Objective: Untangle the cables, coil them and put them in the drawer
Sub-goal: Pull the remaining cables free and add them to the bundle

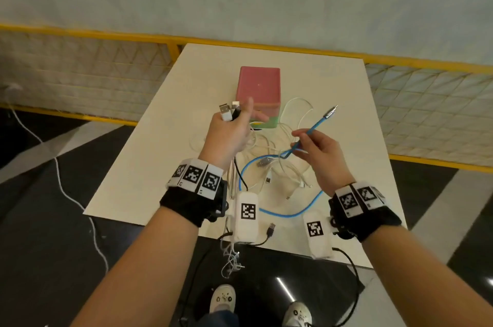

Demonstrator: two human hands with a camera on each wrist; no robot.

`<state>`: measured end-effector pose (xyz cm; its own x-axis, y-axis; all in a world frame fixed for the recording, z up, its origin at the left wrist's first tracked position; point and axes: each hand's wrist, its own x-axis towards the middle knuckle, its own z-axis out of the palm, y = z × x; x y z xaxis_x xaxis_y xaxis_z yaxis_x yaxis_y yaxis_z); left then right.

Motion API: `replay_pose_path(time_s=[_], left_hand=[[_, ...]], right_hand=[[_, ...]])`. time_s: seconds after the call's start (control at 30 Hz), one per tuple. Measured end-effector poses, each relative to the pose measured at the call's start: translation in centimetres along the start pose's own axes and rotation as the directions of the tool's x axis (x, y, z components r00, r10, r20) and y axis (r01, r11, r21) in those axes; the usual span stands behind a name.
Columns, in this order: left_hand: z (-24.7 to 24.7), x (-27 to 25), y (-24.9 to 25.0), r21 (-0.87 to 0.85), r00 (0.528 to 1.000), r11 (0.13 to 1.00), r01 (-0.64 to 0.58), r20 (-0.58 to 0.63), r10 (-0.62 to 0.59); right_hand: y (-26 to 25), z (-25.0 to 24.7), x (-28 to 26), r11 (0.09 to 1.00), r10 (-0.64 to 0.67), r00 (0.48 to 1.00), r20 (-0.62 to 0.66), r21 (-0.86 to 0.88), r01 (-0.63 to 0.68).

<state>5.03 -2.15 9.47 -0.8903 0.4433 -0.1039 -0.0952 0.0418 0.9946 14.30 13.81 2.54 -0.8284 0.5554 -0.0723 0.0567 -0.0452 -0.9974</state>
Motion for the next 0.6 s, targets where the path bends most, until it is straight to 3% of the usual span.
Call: replay_pose_path(time_s=[0.17, 0.43, 0.6], left_hand=[[2.1, -1.4, 0.9, 0.174, 0.988, 0.983, -0.061, 0.147, 0.036], [3.5, -3.1, 2.5, -0.006, 0.949, 0.976, -0.218, 0.23, 0.214], [2.3, -2.7, 4.0, -0.092, 0.949, 0.949, -0.303, 0.062, 0.309]], right_hand=[[-3.8, 1.6, -4.2, 0.947, -0.135, 0.934, 0.331, -0.235, 0.22], [-5.3, 1.8, -6.1, 0.95, -0.142, 0.93, 0.338, -0.216, 0.224], [-4.6, 1.4, -6.5, 0.933, -0.111, 0.9, 0.421, -0.269, 0.24]])
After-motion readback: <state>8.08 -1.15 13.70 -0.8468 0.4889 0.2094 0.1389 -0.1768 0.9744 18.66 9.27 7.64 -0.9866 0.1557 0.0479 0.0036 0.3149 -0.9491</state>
